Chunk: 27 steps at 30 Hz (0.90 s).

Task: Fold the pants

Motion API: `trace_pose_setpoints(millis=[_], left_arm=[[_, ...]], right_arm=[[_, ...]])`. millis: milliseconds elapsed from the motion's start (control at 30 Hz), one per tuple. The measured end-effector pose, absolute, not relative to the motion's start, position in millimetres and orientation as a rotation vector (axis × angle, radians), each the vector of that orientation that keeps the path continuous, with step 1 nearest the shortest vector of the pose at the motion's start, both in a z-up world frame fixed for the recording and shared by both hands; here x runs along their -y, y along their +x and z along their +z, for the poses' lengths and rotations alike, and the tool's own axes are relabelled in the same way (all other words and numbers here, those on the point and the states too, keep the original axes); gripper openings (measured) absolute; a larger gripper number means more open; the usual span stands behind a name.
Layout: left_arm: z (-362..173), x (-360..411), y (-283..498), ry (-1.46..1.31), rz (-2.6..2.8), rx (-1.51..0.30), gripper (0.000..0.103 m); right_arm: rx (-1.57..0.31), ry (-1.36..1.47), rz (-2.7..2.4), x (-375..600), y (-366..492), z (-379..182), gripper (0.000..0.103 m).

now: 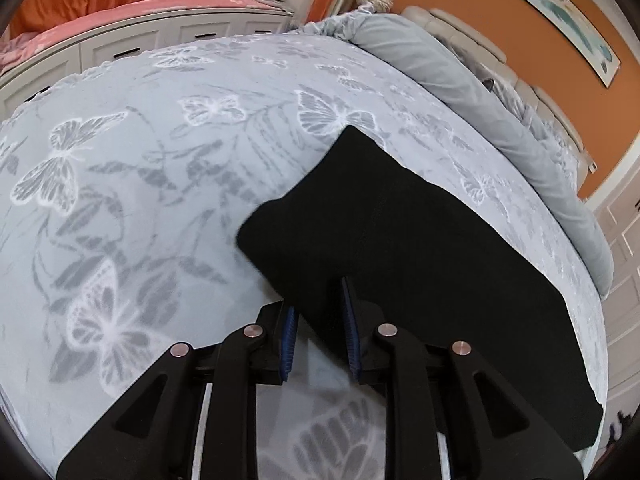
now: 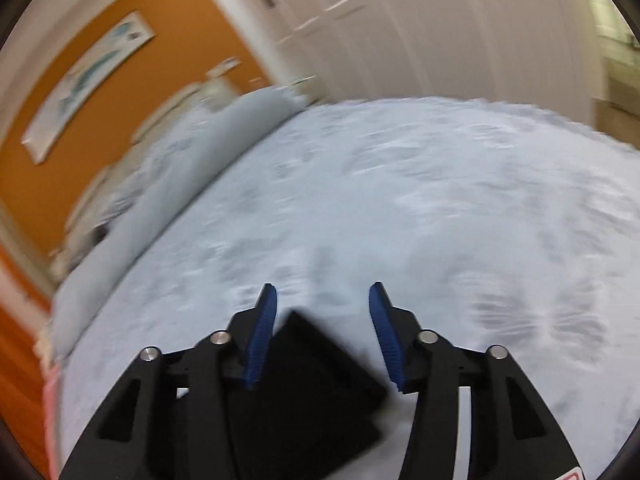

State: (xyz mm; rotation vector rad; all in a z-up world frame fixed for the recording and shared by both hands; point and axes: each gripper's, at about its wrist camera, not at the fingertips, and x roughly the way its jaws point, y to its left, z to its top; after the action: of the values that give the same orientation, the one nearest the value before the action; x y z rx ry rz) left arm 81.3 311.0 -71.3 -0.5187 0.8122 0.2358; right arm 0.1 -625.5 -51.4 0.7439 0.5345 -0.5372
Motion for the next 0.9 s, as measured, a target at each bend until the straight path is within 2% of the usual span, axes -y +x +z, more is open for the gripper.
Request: trace_pose_setpoints(millis=[67, 167, 267, 367, 467, 567, 600, 633, 700, 833, 867, 900], left_arm=[[-68, -310, 76, -0.513, 0.244, -0.804, 0.021], [-53, -297, 69, -0.429, 0.278, -0.783, 0.021], [-37, -287, 62, -0.351, 0.323, -0.755, 0.021], [-31, -286, 64, -0.341, 0.324, -0.768, 0.021], [-35, -285, 70, -0.324, 0.353, -0.795, 0.021], [-47, -283, 74, -0.32, 0.367, -0.827, 0.021], [-52, -283, 77, -0.32, 0.374, -0.84, 0.021], [-55, -282, 78, -0.322, 0.379, -0.849, 0.021], [-62, -283, 81, -0.322, 0.393, -0.859, 0.021], [-65, -283, 86, -0.306, 0.398, -0.85, 0.021], [-67, -284, 88, -0.309, 0.399, -0.855, 0.021], [-69, -283, 91, -0.312, 0.401, -0.864, 0.02]], right_arm=[[-0.568, 0.727, -0.512, 627, -3, -53, 0.049], [-0.638, 0.679, -0.421, 613, 6, -59, 0.064], [-0.73, 0.588, -0.344, 592, 25, -72, 0.064], [-0.786, 0.47, -0.315, 570, 48, -86, 0.059], [-0.795, 0.323, -0.359, 554, 61, -87, 0.058], [-0.796, 0.297, -0.331, 547, 67, -87, 0.058], [-0.807, 0.299, -0.33, 547, 71, -90, 0.036], [-0.824, 0.316, -0.3, 550, 76, -95, 0.009], [-0.808, 0.325, -0.278, 549, 77, -90, 0.007], [-0.649, 0.292, -0.303, 551, 77, -48, 0.007], [-0.655, 0.329, -0.325, 561, 81, -53, 0.012], [-0.692, 0.356, -0.343, 568, 85, -64, 0.02]])
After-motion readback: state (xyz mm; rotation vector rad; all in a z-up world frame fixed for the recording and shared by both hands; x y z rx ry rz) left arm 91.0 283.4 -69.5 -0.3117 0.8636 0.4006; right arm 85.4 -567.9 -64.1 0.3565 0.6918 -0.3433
